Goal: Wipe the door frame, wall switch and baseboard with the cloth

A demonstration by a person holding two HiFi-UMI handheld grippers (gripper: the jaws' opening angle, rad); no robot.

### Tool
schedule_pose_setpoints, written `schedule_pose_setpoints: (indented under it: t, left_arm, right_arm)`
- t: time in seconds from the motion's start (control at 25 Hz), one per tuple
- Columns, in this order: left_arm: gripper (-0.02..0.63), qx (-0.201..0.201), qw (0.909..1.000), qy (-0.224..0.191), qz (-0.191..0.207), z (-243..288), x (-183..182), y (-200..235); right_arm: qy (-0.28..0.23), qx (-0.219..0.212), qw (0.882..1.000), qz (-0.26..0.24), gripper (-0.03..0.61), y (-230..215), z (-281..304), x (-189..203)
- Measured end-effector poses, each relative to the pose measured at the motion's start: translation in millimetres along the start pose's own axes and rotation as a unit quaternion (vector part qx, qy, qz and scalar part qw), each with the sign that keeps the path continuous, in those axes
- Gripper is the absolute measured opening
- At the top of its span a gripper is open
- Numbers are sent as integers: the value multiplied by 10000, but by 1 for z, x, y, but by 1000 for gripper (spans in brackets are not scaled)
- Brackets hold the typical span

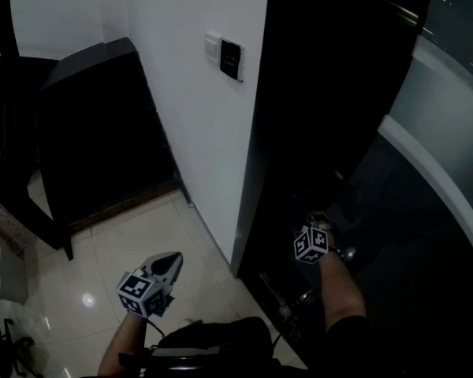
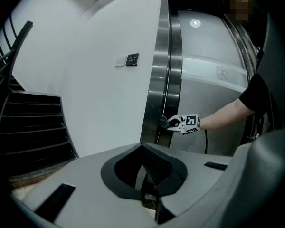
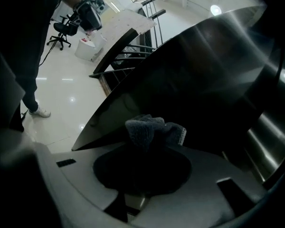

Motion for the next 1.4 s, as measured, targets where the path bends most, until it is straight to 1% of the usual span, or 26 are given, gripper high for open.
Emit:
schedule_pose_setpoints:
  t: [0.08, 0.12, 0.2, 0.28, 0.36, 0.44, 0.52, 0.6, 0.68, 0.8, 0.88, 0.92, 1.0, 1.12, 1.28, 1.4]
  left_arm:
    - [2, -32, 10000, -11, 7, -5, -1, 2]
    - [2, -39, 10000, -36, 0, -5, -2, 2]
    - [2, -14, 10000, -86, -41, -4, -3, 0]
    - [2, 24, 9999, -113, -98, -3, -2, 1]
    - [2, 8, 9997, -168, -168, -3, -2, 6]
    - [2, -36, 9993, -269, -245, -1, -5, 11]
    - [2, -7, 9989, -363, -305, 5, -7, 14]
    - [2, 115, 9985, -439, -315, 15, -11, 13]
    - [2, 239, 9979, -518, -322, 22, -18, 9]
    - [2, 329, 9970, -632, -315, 29, -31, 8]
    - [2, 357, 9965, -711, -267, 32, -41, 11]
    - [2, 366, 9961, -762, -243, 33, -46, 13]
    - [2, 372, 9952, -874, -227, 33, -54, 15]
    - [2, 363, 9940, -988, -280, 29, -58, 15]
    - [2, 278, 9945, -961, -302, 22, -55, 22]
    - [2, 259, 9948, -946, -272, 22, -54, 24]
  right_arm:
    - [160, -97, 9995, 273, 87, 21, 10, 2]
    - [202, -56, 9987, 470, 86, 27, 11, 2]
    - [173, 161, 9965, 802, 84, 29, 4, -1]
    - [25, 421, 9961, 772, 84, 15, -12, -8]
    - [-228, 796, 9958, 388, 84, -17, -34, -23]
    - [-514, 1203, 9908, -355, 84, -61, -63, -48]
    - [-749, 1600, 9781, -1100, 84, -111, -95, -79]
    - [-962, 2049, 9615, -1557, 84, -166, -125, -114]
    - [-1169, 2456, 9453, -1802, 84, -213, -151, -151]
    - [-1514, 2859, 9247, -2007, 84, -261, -175, -205]
    - [-1675, 2980, 9153, -2128, 85, -281, -181, -234]
    - [-1689, 2984, 9135, -2189, 85, -289, -180, -244]
    - [-1575, 2847, 9169, -2310, 86, -295, -172, -254]
    - [-1344, 2523, 9250, -2501, 86, -289, -156, -253]
    - [-1355, 2436, 9313, -2347, 86, -273, -146, -243]
    - [-1262, 2250, 9390, -2273, 86, -256, -134, -227]
Point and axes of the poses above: the fingertips, and each gripper's own axes: z forward along the fingers, y to its left, x out of its underside, the point moved 1 cm from there along -z, backward along the fingers, and after that the axes turned 13 degrees about -y, right-handed, at the moved point
